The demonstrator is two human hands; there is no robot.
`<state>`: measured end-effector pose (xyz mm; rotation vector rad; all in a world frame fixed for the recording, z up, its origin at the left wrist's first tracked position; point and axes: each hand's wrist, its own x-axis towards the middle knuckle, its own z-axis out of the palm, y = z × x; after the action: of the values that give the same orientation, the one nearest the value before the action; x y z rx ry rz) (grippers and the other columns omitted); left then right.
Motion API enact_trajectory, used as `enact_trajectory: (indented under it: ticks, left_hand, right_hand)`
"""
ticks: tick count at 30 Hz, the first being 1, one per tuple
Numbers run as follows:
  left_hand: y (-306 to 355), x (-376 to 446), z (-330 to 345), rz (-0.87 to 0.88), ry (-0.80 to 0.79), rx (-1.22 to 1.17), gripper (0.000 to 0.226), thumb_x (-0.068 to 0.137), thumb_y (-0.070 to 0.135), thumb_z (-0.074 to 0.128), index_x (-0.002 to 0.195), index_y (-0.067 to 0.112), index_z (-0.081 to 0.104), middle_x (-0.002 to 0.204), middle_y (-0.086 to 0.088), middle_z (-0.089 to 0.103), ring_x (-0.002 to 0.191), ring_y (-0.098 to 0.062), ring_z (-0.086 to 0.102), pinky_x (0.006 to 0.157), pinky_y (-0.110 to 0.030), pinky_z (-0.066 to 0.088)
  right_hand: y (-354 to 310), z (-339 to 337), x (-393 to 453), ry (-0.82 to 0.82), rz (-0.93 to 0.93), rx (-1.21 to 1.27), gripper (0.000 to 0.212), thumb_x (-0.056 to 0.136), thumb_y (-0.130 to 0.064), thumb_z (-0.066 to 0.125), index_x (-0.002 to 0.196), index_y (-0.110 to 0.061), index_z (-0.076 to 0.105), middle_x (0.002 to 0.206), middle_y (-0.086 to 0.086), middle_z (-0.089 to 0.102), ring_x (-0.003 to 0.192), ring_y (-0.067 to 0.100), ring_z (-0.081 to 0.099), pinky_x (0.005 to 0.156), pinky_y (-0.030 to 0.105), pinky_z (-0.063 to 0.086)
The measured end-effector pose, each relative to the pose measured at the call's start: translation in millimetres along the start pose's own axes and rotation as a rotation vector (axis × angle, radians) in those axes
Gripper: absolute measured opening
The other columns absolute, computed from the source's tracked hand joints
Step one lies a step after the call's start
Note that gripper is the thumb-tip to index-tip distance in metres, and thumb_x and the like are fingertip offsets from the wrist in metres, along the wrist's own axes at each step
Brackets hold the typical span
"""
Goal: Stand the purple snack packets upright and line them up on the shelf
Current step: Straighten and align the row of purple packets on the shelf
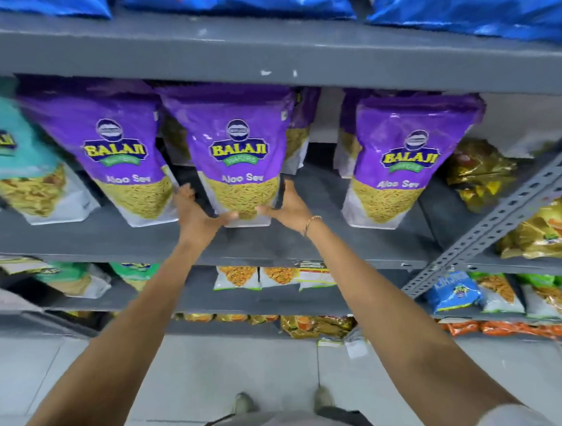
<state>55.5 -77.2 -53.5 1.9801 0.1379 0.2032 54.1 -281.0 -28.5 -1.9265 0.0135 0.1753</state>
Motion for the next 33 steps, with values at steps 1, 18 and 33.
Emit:
enact_trajectory:
  ticks: [1, 18, 33]
  left_hand:
    - [-3, 11, -3, -0.001, -0.096, 0.06, 0.117, 0.059, 0.025, 0.089, 0.145, 0.004, 0.013, 0.151, -0.012, 0.026, 0.141, -0.023, 0.027, 0.113, -0.034, 0.027]
    - [18, 20, 43, 0.064, -0.395, -0.001, 0.083, 0.061, 0.037, 0.087, 0.129, 0.019, 0.044, 0.124, 0.006, 0.057, 0.108, -0.008, 0.049, 0.084, -0.024, 0.037]
    - [25, 11, 49, 0.061, -0.464, -0.084, 0.075, 0.066, 0.028, 0.085, 0.128, 0.018, 0.043, 0.124, 0.005, 0.059, 0.112, -0.011, 0.053, 0.088, -0.023, 0.039]
  right_hand:
    - [0, 4, 5, -0.002, -0.002, -0.004, 0.082, 0.073, -0.021, 0.08, 0.135, -0.005, 0.028, 0.141, 0.012, 0.042, 0.131, 0.025, 0.042, 0.108, 0.039, 0.039]
    - [30, -34, -6, 0.21, -0.029, 0.076, 0.051, 0.064, -0.01, 0.084, 0.105, -0.024, 0.058, 0.11, 0.004, 0.067, 0.103, 0.019, 0.063, 0.097, 0.045, 0.051]
    - [-118, -63, -60, 0.379, -0.401, -0.418, 0.016, 0.087, -0.017, 0.065, 0.093, -0.005, 0.072, 0.092, 0.014, 0.074, 0.085, 0.024, 0.066, 0.086, 0.034, 0.05]
